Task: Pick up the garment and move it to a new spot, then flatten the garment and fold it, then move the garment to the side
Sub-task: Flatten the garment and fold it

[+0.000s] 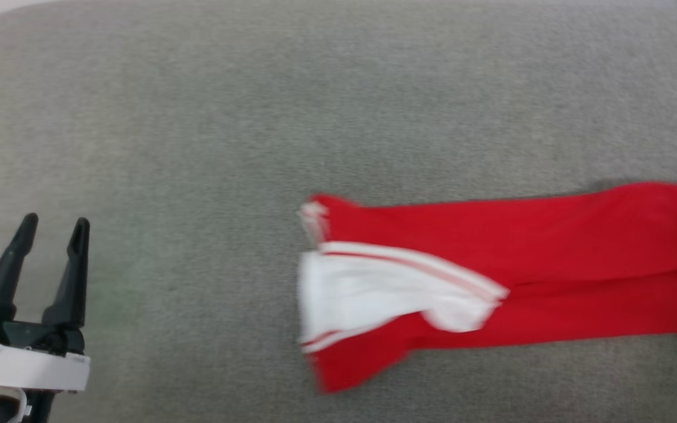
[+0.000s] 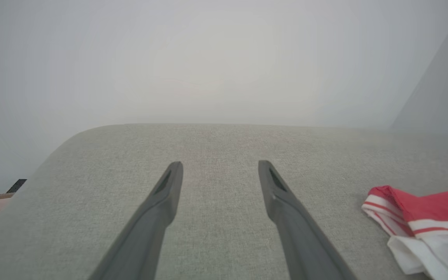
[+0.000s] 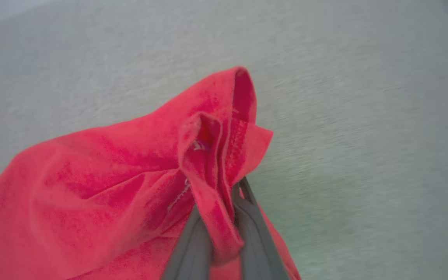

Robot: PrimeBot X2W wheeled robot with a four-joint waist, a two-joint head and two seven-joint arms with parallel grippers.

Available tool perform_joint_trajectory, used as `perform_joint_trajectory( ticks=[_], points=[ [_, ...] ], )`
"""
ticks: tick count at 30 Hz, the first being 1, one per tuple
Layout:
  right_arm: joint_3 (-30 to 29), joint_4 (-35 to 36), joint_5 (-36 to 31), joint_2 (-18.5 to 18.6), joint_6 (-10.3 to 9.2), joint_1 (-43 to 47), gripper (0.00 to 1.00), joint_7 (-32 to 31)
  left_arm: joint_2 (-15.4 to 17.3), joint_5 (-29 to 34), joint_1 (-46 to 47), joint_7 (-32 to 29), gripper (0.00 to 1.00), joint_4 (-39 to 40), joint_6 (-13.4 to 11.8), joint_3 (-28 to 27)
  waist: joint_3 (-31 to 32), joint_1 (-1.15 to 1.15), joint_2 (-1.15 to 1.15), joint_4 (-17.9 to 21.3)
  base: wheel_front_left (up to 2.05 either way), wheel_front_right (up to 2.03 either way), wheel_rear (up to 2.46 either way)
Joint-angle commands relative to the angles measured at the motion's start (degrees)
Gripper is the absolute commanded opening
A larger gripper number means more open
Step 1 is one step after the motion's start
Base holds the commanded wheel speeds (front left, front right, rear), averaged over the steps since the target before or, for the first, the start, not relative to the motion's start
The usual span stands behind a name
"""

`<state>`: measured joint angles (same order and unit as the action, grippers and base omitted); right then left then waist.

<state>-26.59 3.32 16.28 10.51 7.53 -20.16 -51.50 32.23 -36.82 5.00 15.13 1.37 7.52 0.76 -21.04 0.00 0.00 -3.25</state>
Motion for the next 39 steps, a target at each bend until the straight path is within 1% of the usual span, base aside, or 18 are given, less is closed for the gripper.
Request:
perform_joint_trajectory(
  ticks=[1,4,7,10,13,16,20,23,26,29,30,34,39],
  points=[
    [-2.3,0.4,-0.7,1.6,-0.08,0.5,0.00,1.9,0.3,0.0,-0.5,0.0,1.00,0.3,-0.1,-0.1,-1.2,0.00,0.00,2.0,0.00,0.00,0.00],
    [-7.0,1.2,-2.3,3.7,-0.07,1.5,0.00,5.2,1.2,-0.1,-0.8,0.0,1.00,0.7,-0.1,0.5,-1.6,0.00,0.00,2.8,0.00,0.00,0.00],
    [-9.6,2.5,-3.7,4.5,-0.07,2.9,0.00,6.2,1.3,-0.5,-1.4,0.0,1.00,0.8,-0.1,-0.1,-1.6,0.00,0.00,3.4,0.00,0.00,0.00],
    [-9.2,3.6,-2.9,4.3,-0.07,3.2,0.00,5.9,1.4,-0.7,-1.9,0.0,1.00,0.6,-0.1,-0.3,-1.4,0.00,0.00,4.1,0.00,0.00,0.00],
    [-6.3,4.8,-1.3,3.7,-0.07,4.1,0.00,4.6,1.2,-0.6,-2.0,0.0,1.00,0.4,-0.1,-0.1,-0.6,0.00,0.00,4.5,0.00,0.00,0.00],
    [-1.7,7.1,1.1,2.8,-0.07,5.1,0.00,2.7,0.7,-0.6,-2.0,0.0,1.00,0.1,-0.1,0.2,0.3,0.00,0.00,4.6,0.00,0.00,0.00],
    [6.2,11.9,4.7,1.3,-0.06,6.9,0.00,0.2,0.1,-0.6,-2.2,0.0,1.00,-0.5,-0.1,0.6,1.2,0.00,0.00,4.4,0.00,0.00,0.00],
    [12.3,16.0,6.6,-1.3,-0.06,7.4,0.00,-1.4,-0.7,-1.0,-2.8,0.0,1.00,-1.1,-0.1,0.2,1.7,0.00,0.00,4.2,0.00,0.00,0.00],
    [19.0,17.5,7.3,-3.2,-0.06,6.7,0.00,-2.8,-1.4,-1.1,-3.0,0.0,1.00,-1.4,-0.1,0.2,2.0,0.00,0.00,3.6,0.00,0.00,0.00],
    [26.0,17.2,7.1,-4.6,-0.06,5.8,0.00,-3.4,-2.1,-1.2,-2.7,0.0,1.00,-1.8,-0.1,0.5,2.3,0.00,0.00,2.6,0.00,0.00,0.00],
    [26.0,17.2,7.1,-4.6,-0.06,5.8,0.00,-3.4,-2.1,-1.2,-2.7,0.0,1.00,-1.8,-0.1,0.5,2.3,0.00,0.00,2.6,0.00,0.00,0.00],
    [34.0,15.0,6.2,-5.7,-0.06,4.7,0.00,-2.6,-2.9,-1.5,-1.8,0.0,1.00,-2.3,-0.1,1.2,2.4,0.00,0.00,0.9,0.00,0.00,0.00],
    [39.7,11.3,5.3,-6.5,-0.06,2.3,0.00,-0.3,-3.8,-1.8,-1.0,0.0,1.00,-2.9,-0.1,1.6,1.9,0.00,0.00,-0.9,0.00,0.00,0.00]
  ],
)
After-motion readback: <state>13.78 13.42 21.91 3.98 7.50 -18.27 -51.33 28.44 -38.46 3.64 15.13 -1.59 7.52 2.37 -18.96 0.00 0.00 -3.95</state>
